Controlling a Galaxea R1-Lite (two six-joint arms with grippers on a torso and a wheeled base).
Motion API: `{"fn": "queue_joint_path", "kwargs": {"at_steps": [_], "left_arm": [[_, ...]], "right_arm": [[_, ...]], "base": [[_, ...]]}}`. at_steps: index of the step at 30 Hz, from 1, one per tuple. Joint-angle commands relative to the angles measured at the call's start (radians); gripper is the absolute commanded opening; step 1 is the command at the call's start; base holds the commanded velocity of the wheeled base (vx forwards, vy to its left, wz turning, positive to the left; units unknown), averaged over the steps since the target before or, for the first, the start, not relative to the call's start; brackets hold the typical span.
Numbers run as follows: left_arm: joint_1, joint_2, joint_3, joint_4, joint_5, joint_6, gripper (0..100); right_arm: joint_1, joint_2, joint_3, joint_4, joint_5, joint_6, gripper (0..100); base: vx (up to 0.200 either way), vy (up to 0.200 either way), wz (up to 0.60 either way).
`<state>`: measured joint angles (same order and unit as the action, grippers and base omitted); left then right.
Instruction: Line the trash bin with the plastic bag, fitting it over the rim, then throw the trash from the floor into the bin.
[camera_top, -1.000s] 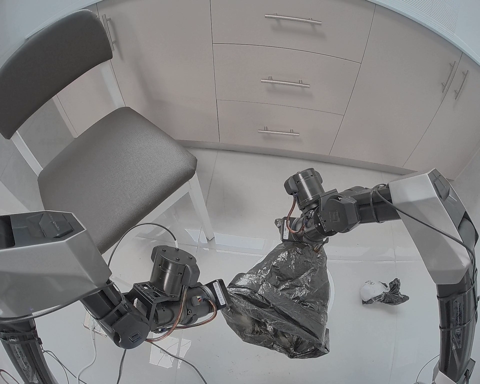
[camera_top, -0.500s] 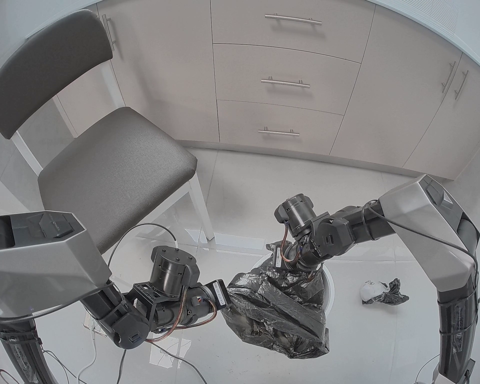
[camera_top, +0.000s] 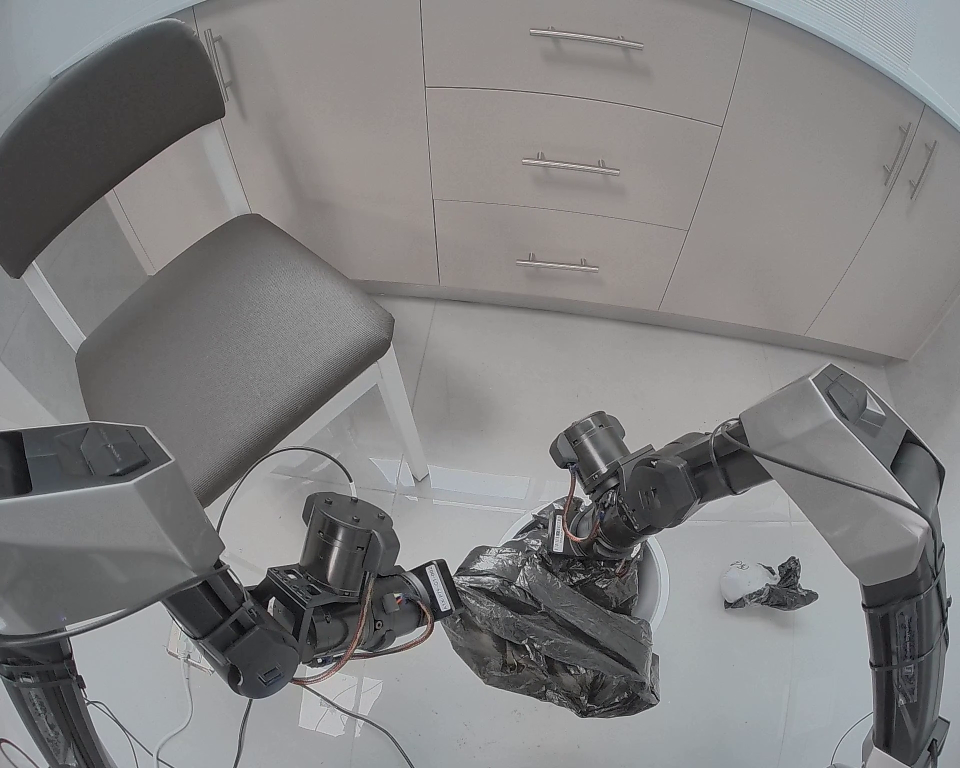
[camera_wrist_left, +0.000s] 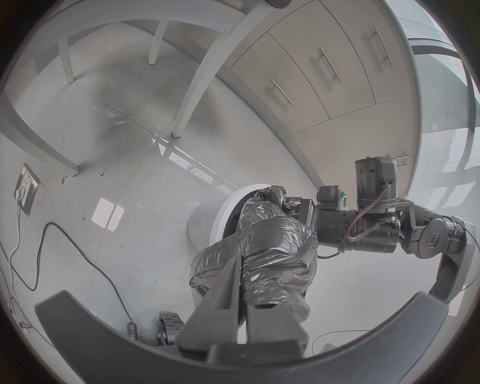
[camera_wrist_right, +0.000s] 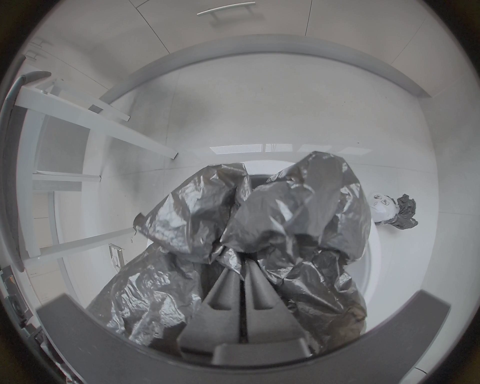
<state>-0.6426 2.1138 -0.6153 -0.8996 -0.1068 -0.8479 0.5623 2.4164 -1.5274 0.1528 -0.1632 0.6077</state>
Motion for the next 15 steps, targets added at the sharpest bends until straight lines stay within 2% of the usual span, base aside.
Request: {"fn": "queue_joint_path", "kwargs": {"at_steps": [1,15], "left_arm": [[0.001,0.002,-0.001,-0.001,0.001,0.000,0],[0.001,0.005,-0.003,-0.001,0.001,0.000,0]], "right_arm": [[-0.004,0.047,0.000,-0.044,0.025,0.000,0],[-0.032,0.116,-0.002,-0.094,0.045,-0.017,0]], "base": [[0.000,0.000,0.00],[0.000,0.000,0.00]]}}
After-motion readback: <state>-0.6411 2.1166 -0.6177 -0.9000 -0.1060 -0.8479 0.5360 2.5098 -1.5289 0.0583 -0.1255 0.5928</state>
